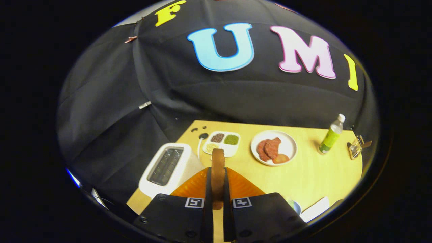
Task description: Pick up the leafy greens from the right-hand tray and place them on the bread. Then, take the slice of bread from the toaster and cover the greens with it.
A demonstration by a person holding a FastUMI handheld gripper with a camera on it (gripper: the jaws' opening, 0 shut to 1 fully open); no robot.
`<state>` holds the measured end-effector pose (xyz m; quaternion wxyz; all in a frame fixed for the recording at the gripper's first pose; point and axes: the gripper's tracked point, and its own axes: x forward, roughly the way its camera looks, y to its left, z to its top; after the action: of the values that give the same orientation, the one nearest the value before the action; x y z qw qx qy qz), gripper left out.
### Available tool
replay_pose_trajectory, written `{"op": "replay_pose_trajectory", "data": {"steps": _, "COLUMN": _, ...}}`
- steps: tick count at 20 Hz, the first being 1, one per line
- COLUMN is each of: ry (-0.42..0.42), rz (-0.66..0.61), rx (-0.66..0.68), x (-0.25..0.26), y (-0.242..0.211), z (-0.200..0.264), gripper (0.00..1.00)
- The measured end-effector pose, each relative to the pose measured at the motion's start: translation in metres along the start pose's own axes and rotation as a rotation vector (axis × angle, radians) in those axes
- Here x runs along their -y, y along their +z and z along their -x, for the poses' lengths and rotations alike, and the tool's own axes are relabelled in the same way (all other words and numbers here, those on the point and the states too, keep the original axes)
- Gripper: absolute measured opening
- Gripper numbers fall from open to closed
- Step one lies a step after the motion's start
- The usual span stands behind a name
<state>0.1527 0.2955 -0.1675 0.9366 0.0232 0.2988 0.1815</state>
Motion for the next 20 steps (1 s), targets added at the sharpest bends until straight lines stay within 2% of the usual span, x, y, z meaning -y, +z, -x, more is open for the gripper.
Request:
{"op": "replay_pose_trajectory", "data": {"steps": 4, "ry": -0.045, "rz": -0.057, "rx": -0.052, "x": 0.051, "y": -0.036, "z": 0.005, "gripper": 0.16}}
{"op": "replay_pose_trajectory", "data": {"steps": 9, "ry": -0.056, "rz": -0.126, "rx": -0.086, "x": 0.089, "y": -0.067, "z": 0.013, "gripper": 0.16}}
{"op": "replay_pose_trajectory", "data": {"steps": 15, "ry": -0.032, "rz": -0.213, "rx": -0.159, "x": 0.105, "y": -0.113, "z": 0.013, "gripper": 0.16}}
{"op": "replay_pose_trajectory", "data": {"steps": 20, "ry": -0.033, "rz": -0.238, "rx": -0.164, "x": 0.112, "y": -0.121, "z": 0.016, "gripper": 0.16}}
